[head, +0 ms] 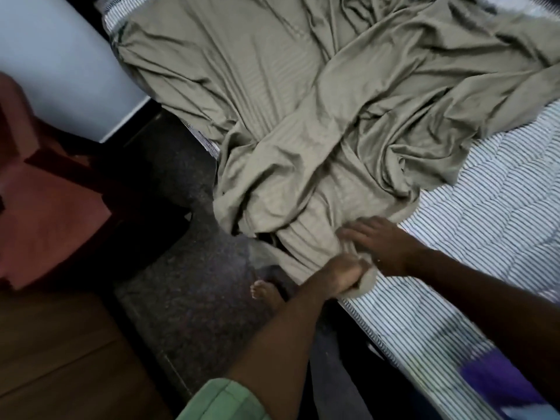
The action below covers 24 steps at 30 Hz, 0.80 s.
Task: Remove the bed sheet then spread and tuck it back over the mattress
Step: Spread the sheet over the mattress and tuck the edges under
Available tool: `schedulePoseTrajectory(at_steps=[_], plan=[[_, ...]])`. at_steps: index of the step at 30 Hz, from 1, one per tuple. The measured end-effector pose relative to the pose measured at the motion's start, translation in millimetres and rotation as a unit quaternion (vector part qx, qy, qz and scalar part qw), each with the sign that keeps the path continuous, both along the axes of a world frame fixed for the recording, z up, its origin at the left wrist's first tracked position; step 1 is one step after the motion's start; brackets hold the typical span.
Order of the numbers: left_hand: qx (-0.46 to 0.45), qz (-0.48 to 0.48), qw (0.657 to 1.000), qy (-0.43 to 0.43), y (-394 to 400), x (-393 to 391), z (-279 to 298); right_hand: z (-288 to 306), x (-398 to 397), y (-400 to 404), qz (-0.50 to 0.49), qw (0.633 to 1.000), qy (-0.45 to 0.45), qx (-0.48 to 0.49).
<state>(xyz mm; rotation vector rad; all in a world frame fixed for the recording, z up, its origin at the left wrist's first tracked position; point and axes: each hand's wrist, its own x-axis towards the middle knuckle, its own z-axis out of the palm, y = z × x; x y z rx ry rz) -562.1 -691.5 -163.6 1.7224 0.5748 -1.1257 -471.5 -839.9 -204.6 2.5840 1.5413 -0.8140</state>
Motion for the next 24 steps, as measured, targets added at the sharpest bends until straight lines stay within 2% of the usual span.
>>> schedulePoseTrajectory(at_steps=[3,5,8,10,12,14,16,18,20,22,24], plan=[[0.021,0.113,0.991,-0.071,3,4,1,-12,-25,-11,-0.105,0.97,0.11,0.191],[0.053,0.145,0.982,-0.109,10,6,1,-13,-32,-4,-0.183,0.942,0.11,0.259],[0.127,0.225,0.953,-0.161,21,11,-3,-18,-29,20,-0.217,0.94,0.073,0.252],[0.226,0.203,0.931,-0.2,30,14,-8,-26,-25,37,-0.24,0.936,0.092,0.24],[0.34,0.171,0.893,-0.239,43,19,-15,-30,-22,50,-0.258,0.934,0.132,0.21],[0.392,0.161,0.868,-0.258,59,29,-22,-32,-15,54,-0.255,0.948,0.137,0.134],[0.423,0.124,0.863,-0.247,70,36,-30,-32,-9,53,-0.231,0.966,0.106,0.052],[0.458,0.08,0.856,-0.225,73,38,-39,-31,-7,50,-0.211,0.972,0.102,0.018],[0.477,0.074,0.841,-0.245,75,41,-47,-31,-12,47,-0.2,0.974,0.102,-0.013],[0.469,0.082,0.83,-0.29,80,47,-52,-29,-14,45,-0.216,0.964,0.131,-0.087],[0.46,0.08,0.823,-0.323,91,55,-54,-25,-6,49,-0.226,0.934,0.181,-0.208]])
